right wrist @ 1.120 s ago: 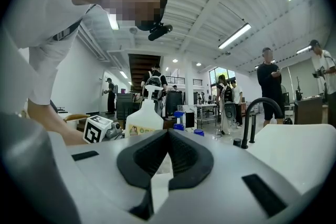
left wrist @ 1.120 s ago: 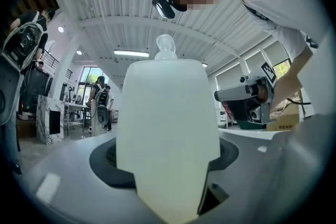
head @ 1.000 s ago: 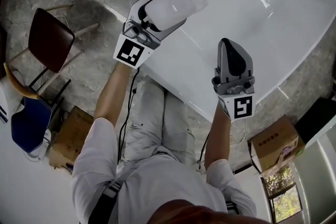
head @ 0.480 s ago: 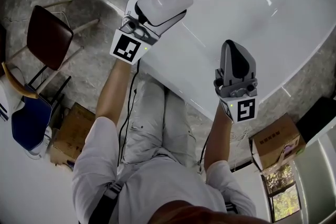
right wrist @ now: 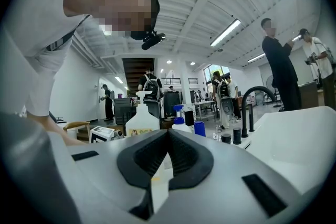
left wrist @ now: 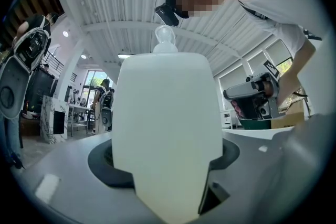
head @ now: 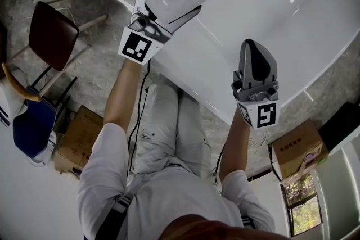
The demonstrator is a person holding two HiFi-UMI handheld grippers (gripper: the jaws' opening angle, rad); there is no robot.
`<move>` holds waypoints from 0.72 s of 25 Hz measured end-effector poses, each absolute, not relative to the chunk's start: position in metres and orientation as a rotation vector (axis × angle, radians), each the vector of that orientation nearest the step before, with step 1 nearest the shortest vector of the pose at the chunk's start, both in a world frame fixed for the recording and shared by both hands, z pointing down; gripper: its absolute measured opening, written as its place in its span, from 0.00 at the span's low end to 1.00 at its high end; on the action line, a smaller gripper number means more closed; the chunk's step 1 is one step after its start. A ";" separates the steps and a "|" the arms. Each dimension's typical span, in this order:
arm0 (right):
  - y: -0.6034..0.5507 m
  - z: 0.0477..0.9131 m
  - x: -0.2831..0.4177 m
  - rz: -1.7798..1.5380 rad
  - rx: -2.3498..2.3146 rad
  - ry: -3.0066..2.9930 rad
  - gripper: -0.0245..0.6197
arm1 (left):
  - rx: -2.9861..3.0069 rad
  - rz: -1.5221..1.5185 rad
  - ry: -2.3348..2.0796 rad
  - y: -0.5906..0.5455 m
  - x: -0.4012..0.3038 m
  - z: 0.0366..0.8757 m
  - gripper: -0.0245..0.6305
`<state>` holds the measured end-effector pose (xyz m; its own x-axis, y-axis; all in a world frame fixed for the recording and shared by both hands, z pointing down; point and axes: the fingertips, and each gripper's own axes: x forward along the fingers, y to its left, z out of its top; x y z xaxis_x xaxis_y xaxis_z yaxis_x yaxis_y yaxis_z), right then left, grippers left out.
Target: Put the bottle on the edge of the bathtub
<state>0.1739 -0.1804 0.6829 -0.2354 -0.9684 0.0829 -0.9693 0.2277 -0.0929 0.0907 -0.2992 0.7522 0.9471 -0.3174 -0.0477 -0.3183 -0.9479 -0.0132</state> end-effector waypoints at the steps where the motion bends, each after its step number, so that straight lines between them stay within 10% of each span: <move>1: -0.180 0.684 0.173 0.200 1.938 -2.458 0.04 | -3.079 0.068 0.505 -0.300 0.091 0.752 0.59; 18: -0.159 0.658 0.162 0.230 1.929 -2.455 0.04 | -3.100 -0.017 0.557 -0.293 0.087 0.739 0.93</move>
<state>0.1619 -0.1588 0.6576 -0.2407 -0.9656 0.0986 -0.9671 0.2300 -0.1086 0.0873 -0.2935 0.7391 0.9375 -0.3478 0.0124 -0.3479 -0.9375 0.0063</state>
